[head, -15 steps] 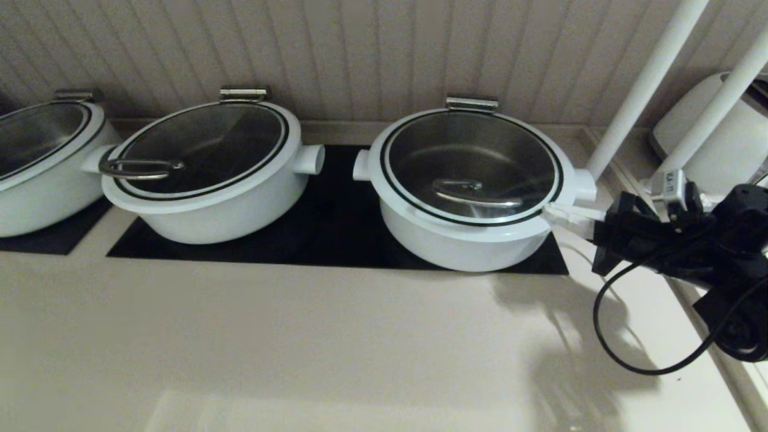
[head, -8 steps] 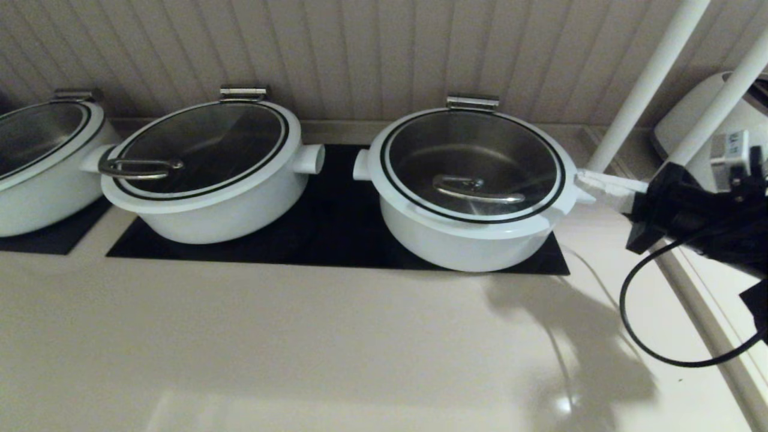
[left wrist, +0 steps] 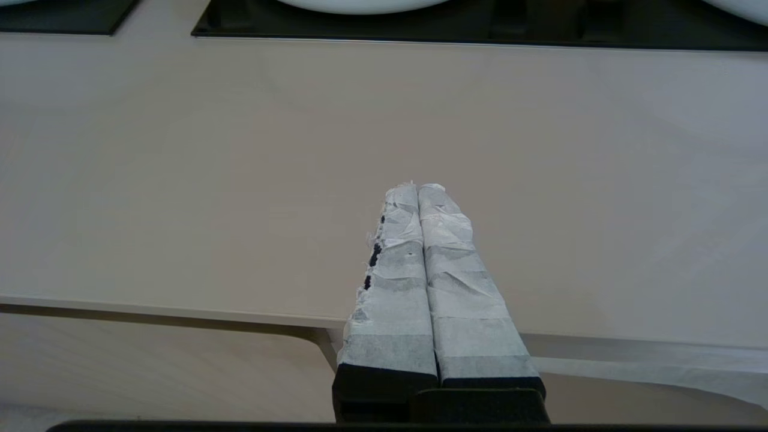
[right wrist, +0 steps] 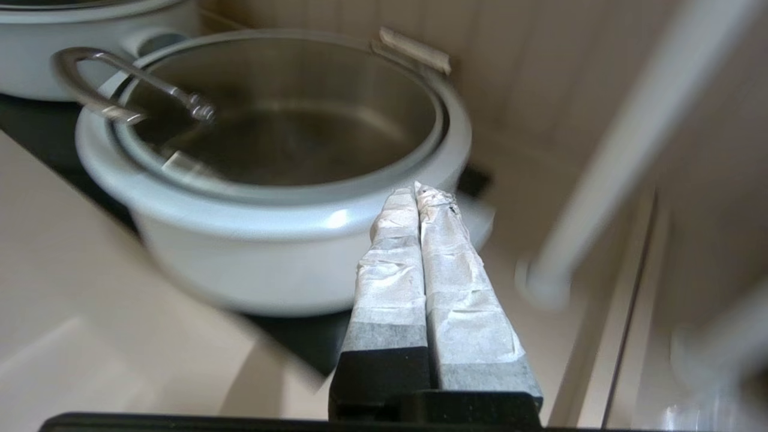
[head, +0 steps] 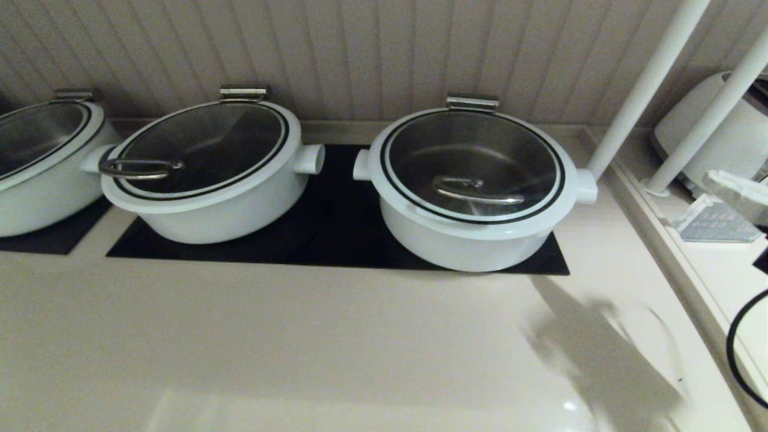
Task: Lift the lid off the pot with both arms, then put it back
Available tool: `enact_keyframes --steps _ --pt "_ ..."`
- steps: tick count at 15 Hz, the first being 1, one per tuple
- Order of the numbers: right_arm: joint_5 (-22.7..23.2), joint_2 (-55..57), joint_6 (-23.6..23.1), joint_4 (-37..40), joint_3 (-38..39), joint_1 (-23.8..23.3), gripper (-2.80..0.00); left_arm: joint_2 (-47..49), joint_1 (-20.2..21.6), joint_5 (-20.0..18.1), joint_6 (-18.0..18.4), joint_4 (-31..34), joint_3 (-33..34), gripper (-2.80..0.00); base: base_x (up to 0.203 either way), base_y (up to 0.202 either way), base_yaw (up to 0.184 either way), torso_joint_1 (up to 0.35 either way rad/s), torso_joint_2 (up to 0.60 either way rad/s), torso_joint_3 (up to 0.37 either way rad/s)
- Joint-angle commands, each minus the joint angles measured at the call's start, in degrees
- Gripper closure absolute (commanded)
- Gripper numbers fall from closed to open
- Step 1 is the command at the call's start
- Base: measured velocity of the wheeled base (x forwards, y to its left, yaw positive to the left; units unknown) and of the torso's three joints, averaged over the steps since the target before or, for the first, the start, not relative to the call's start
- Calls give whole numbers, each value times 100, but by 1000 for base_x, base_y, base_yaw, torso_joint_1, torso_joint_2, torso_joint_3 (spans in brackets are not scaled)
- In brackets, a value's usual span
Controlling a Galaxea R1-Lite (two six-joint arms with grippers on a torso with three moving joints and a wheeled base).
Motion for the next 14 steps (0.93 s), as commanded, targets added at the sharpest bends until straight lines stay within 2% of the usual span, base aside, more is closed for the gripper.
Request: enact_keyframes --steps 1,3,5,7,9,10,11,14 --pt "-41 -881 45 -4 712 -83 0 5 2 5 -2 -5 0 0 0 0 0 0 0 0" --pt "-96 -1753 96 300 1299 -97 0 6 2 5 -2 -5 0 0 0 0 0 0 0 0" --pt "-111 -2985 120 1189 1539 -100 0 -2 2 5 -2 -5 0 0 0 0 0 0 0 0" --pt "-124 -4369 139 2708 1473 -102 0 -2 10 5 -2 -5 0 0 0 0 0 0 0 0" --pt "-202 -5532 135 4782 1187 -102 0 -2 10 5 -2 -5 0 0 0 0 0 0 0 0" --pt "-296 -5936 129 5519 1059 -102 0 -2 2 5 -2 -5 0 0 0 0 0 0 0 0" --pt "-414 -6160 80 6060 995 -102 0 -2 9 5 -2 -5 0 0 0 0 0 0 0 0" --pt "-1371 -6195 -201 6505 855 154 0 6 8 5 -2 -5 0 0 0 0 0 0 0 0"
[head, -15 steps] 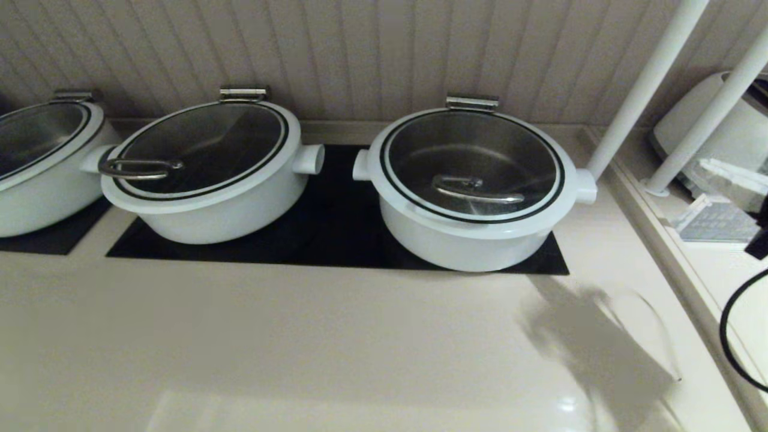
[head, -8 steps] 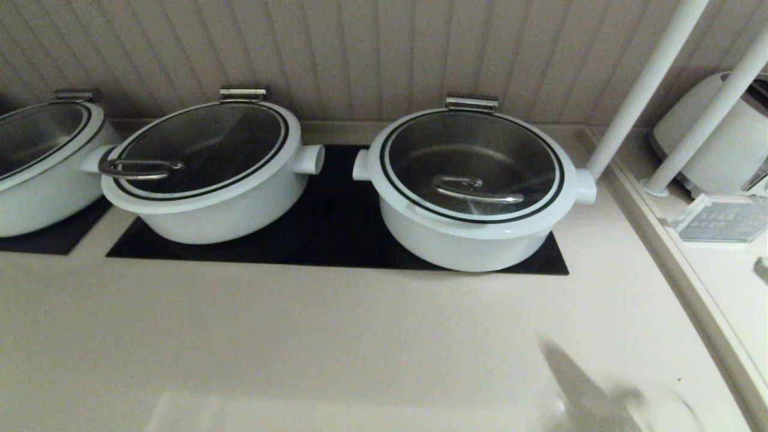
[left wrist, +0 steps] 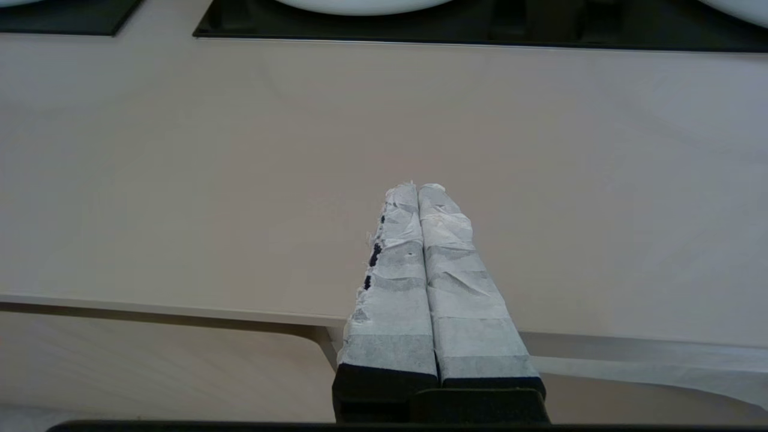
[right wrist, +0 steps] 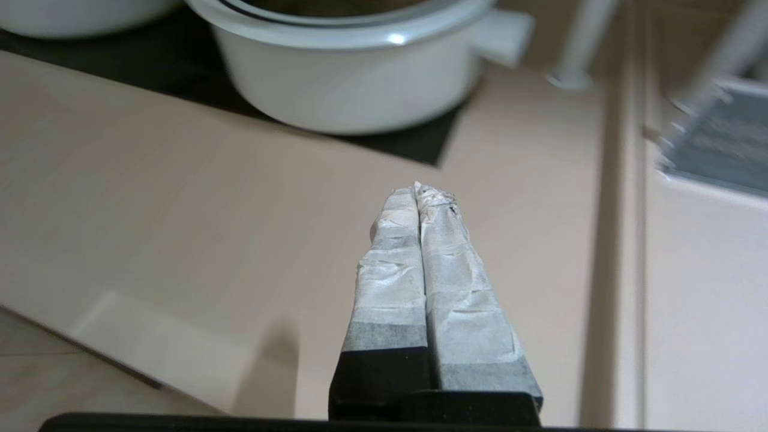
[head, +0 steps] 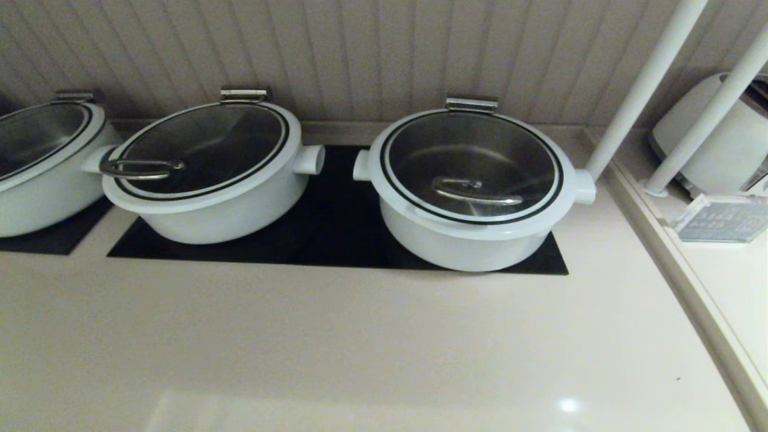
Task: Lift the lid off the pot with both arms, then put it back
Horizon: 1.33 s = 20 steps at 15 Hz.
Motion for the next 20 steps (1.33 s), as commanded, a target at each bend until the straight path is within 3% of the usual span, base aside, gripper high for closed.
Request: enact_keyframes --steps 1,4,8,12,15,17,20 --pt "-619 -228 -114 205 -39 184 0 6 8 2 -2 -2 0 0 0 0 0 0 0 0" --pt "-2183 -235 -275 1138 34 287 0 6 8 2 1 3 0 0 0 0 0 0 0 0" --pt "-2231 -237 -330 1667 125 302 0 6 0 2 -2 -2 0 0 0 0 0 0 0 0" --pt "-2281 -239 -579 1492 554 540 0 6 0 2 -2 -2 0 0 0 0 0 0 0 0" --pt "-2877 -236 -817 396 1133 688 0 6 0 2 -2 -2 0 0 0 0 0 0 0 0" --pt "-3493 -237 -817 697 1170 1075 0 6 0 2 -2 -2 0 0 0 0 0 0 0 0" --pt "-3534 -833 -823 758 1179 1584 0 6 0 2 -2 -2 0 0 0 0 0 0 0 0"
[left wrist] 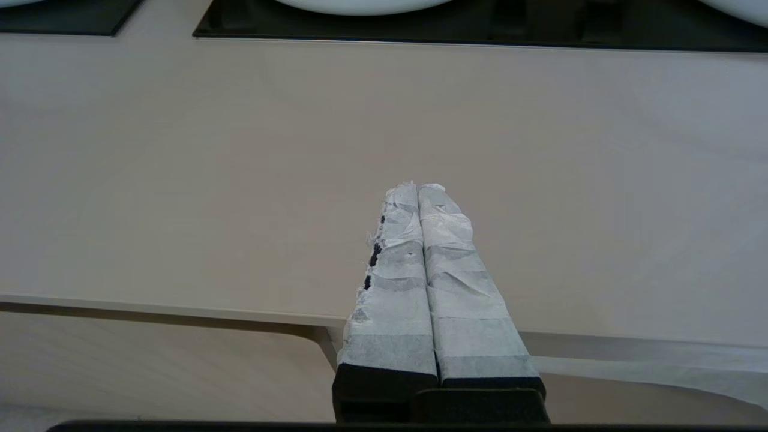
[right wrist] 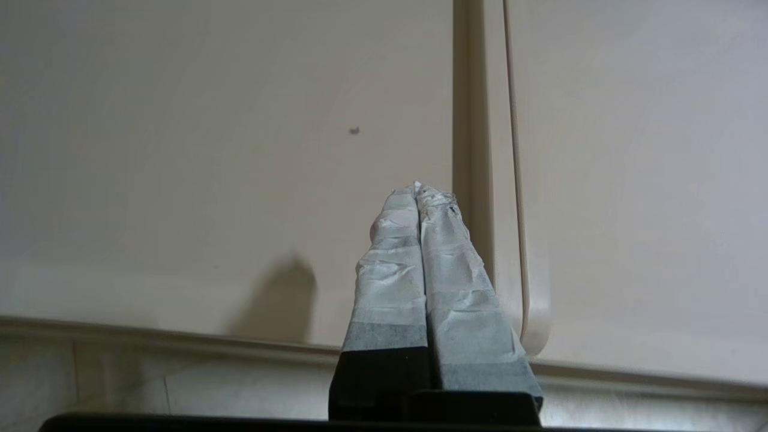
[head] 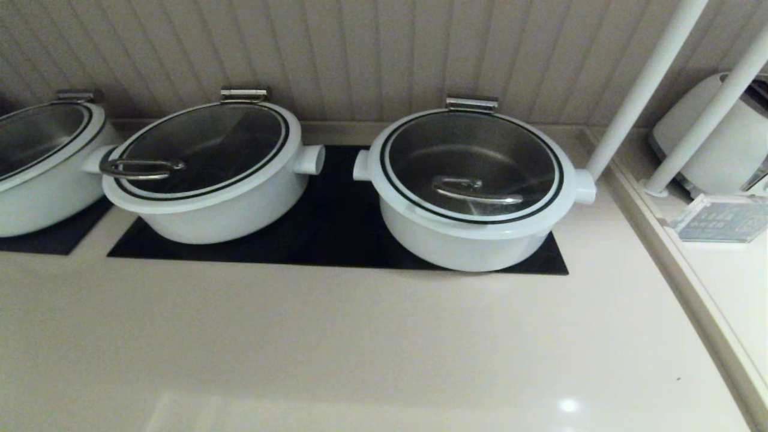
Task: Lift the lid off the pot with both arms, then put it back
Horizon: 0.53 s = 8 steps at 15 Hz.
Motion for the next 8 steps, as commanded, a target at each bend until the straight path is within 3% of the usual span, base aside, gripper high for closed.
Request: enact_keyframes --steps 1,3,8 --pt "-4 -649 -19 2 10 161 0 6 2 0 -4 -3 0 0 0 0 0 0 0 0" --pt "-7 -1217 -29 12 11 232 0 6 5 0 -4 -3 0 0 0 0 0 0 0 0" --pt "-6 -1250 -12 18 11 250 0 6 2 0 -4 5 0 0 0 0 0 0 0 0"
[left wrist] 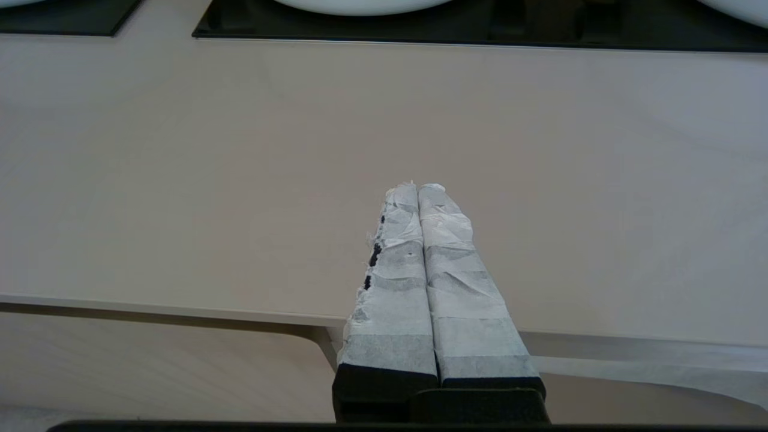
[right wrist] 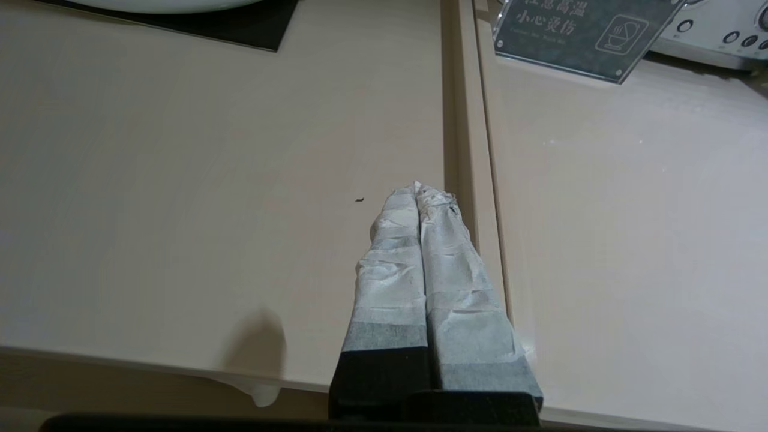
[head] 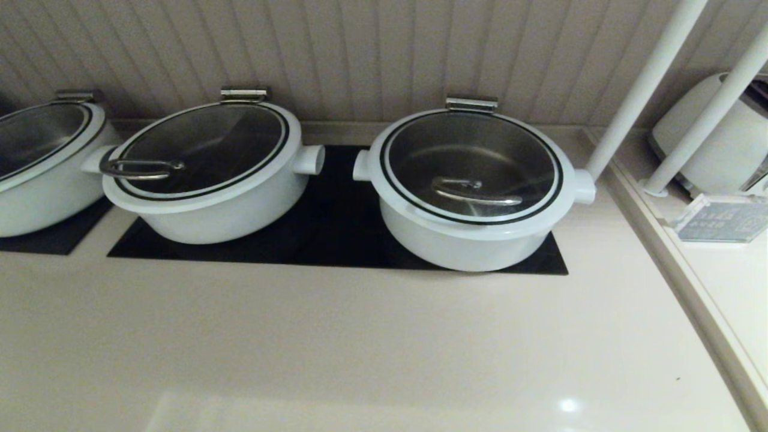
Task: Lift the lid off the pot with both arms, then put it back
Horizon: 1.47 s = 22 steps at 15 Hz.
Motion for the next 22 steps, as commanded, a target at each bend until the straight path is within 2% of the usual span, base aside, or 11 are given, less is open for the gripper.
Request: enact_keyframes --steps 1,22 --pt "1 -52 -13 -8 0 0 0 6 1 2 -2 -4 0 0 0 0 0 0 0 0" --pt "1 -52 66 -17 0 0 0 6 1 2 -2 -4 0 0 0 0 0 0 0 0"
